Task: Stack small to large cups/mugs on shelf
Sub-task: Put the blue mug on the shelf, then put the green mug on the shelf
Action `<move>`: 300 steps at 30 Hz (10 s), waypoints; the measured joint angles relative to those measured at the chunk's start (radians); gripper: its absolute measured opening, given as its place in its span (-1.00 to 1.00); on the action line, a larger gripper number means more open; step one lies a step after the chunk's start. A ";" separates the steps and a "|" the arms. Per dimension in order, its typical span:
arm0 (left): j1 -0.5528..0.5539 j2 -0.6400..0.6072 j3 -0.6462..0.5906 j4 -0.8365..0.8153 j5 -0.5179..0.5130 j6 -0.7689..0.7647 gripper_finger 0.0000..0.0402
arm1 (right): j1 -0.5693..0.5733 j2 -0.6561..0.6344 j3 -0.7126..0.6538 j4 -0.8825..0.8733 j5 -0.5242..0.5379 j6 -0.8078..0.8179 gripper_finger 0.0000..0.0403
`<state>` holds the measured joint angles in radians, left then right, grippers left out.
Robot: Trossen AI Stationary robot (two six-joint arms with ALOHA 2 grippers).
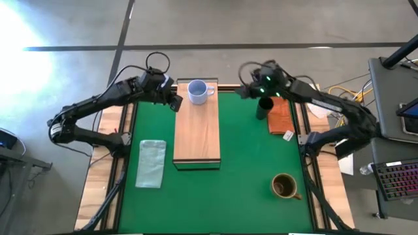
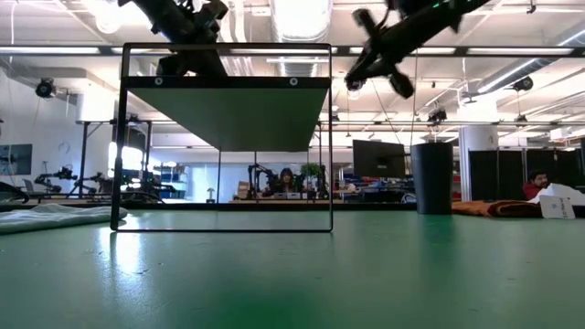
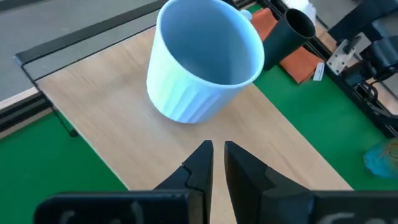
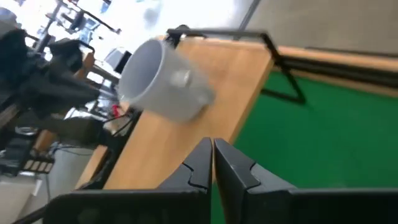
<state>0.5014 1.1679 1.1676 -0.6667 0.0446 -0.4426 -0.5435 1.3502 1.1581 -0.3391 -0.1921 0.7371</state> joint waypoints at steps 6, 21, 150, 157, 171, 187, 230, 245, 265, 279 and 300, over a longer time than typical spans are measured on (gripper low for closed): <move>-0.006 0.058 -0.015 0.023 0.002 -0.023 -0.87 | -0.026 0.191 0.186 -0.025 -0.022 -0.066 -0.96; -0.007 0.111 -0.010 0.064 0.002 -0.013 -0.87 | 0.024 0.385 0.339 -0.073 -0.075 -0.136 -0.96; -0.333 0.073 -0.012 -0.035 -0.184 0.110 -0.42 | 1.383 -0.195 -0.098 -1.070 0.342 1.129 -0.08; -0.333 0.073 -0.012 -0.035 -0.176 0.108 -0.42 | 1.410 -0.107 -0.155 -0.940 0.303 1.078 -0.08; -0.333 0.072 -0.012 -0.034 -0.170 0.081 -0.42 | 1.410 0.022 -0.213 -0.906 0.294 1.065 -0.08; -0.333 0.072 -0.004 -0.032 -0.154 0.082 -0.42 | 1.409 -0.038 -0.216 -0.868 0.271 1.111 -0.30; -0.359 0.068 -0.013 -0.109 -0.154 0.028 -0.42 | 0.717 -0.056 0.247 -0.825 0.431 -0.018 -0.85; -0.433 -0.113 -0.010 -0.154 -0.399 -0.022 -0.42 | 0.449 0.482 0.969 -0.881 0.226 -0.433 -0.85; -0.432 -0.106 -0.182 -0.013 -0.416 0.006 -0.42 | 0.361 0.762 1.193 -0.822 0.132 -0.472 -0.85; -0.431 -0.085 -0.268 0.129 -0.399 0.034 -0.42 | 0.360 0.762 1.184 -0.828 0.178 -0.450 -0.78; -0.432 -0.088 -0.293 0.131 -0.388 0.031 -0.42 | 0.345 0.761 1.126 -0.777 0.153 -0.449 -0.71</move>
<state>0.0692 1.0794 0.8749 -0.5354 -0.3429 -0.4118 -0.1982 2.1113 2.2838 -1.1163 -0.0392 0.2881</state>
